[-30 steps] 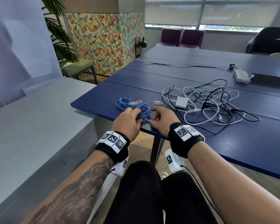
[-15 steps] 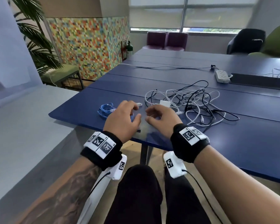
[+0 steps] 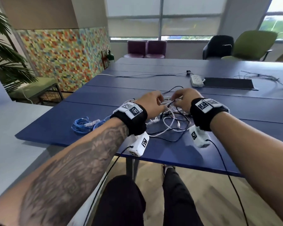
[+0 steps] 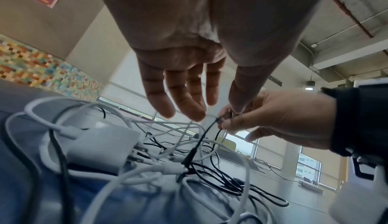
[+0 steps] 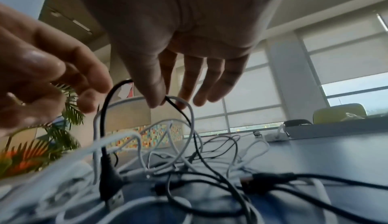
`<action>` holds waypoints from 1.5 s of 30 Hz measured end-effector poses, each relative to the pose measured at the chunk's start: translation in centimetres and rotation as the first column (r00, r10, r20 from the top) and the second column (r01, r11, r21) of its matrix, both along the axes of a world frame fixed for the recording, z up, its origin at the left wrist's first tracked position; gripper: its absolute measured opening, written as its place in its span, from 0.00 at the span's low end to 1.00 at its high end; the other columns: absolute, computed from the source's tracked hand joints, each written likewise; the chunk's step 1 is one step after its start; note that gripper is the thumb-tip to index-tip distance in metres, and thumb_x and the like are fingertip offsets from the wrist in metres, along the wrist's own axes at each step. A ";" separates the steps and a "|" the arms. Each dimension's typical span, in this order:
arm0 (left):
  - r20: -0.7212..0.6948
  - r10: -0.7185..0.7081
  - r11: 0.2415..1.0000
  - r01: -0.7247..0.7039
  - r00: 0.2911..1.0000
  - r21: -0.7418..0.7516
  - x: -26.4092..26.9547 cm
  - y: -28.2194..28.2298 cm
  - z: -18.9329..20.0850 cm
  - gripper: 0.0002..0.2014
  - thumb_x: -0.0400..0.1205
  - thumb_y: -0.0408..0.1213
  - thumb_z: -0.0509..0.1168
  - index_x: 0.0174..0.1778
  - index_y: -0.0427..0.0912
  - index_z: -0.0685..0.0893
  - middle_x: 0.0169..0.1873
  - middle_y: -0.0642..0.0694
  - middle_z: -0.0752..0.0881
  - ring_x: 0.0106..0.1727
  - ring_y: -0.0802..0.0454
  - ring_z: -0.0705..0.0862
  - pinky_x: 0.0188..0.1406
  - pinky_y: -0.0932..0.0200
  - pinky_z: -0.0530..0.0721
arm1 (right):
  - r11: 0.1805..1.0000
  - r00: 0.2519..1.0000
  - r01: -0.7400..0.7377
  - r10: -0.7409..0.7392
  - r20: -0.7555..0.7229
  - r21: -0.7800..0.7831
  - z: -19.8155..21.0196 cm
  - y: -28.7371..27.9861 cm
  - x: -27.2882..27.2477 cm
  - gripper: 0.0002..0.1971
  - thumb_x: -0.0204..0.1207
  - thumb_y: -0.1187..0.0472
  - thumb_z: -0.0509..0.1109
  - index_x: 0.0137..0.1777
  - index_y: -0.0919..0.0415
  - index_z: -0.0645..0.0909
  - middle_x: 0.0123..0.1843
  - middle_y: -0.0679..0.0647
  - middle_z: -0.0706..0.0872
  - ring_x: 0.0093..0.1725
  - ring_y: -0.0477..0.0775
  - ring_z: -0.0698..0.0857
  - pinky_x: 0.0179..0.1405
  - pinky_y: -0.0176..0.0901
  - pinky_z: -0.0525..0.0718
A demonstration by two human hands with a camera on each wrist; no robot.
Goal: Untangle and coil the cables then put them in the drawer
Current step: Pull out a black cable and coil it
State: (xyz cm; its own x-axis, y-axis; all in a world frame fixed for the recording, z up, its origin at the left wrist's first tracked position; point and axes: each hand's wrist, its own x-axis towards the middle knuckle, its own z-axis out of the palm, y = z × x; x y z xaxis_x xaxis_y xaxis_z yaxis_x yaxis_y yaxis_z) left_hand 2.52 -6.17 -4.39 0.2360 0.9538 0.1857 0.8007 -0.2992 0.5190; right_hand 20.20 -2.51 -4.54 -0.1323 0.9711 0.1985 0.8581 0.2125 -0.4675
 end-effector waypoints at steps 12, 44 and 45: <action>0.003 0.077 0.990 -0.077 0.997 0.116 0.2 2.0 2.2 0.22 0.85 0.51 0.63 0.27 0.42 0.78 0.20 0.50 0.75 0.26 0.48 0.74 0.26 0.55 0.65 | 0.984 0.989 -0.082 0.100 -0.112 0.159 4.1 -0.8 1.9 0.09 0.75 0.56 0.78 0.53 0.56 0.91 0.44 0.53 0.91 0.42 0.53 0.86 0.48 0.41 0.83; 0.384 -0.001 0.986 -0.064 0.923 0.157 -1.1 2.2 1.8 0.23 0.79 0.36 0.68 0.72 0.48 0.78 0.61 0.51 0.82 0.54 0.55 0.79 0.59 0.62 0.76 | 0.995 0.840 -0.088 0.051 -0.540 -0.043 3.9 -1.9 3.8 0.06 0.74 0.55 0.79 0.44 0.57 0.90 0.27 0.47 0.77 0.24 0.46 0.68 0.20 0.35 0.68; 0.397 -0.044 0.991 -0.010 0.917 0.133 -0.3 1.9 2.1 0.22 0.80 0.37 0.69 0.71 0.47 0.79 0.60 0.50 0.84 0.50 0.56 0.80 0.56 0.62 0.79 | 0.995 0.853 -0.099 0.078 -0.516 -0.013 4.0 -2.0 3.3 0.06 0.73 0.54 0.80 0.44 0.56 0.91 0.28 0.48 0.78 0.24 0.46 0.69 0.21 0.36 0.69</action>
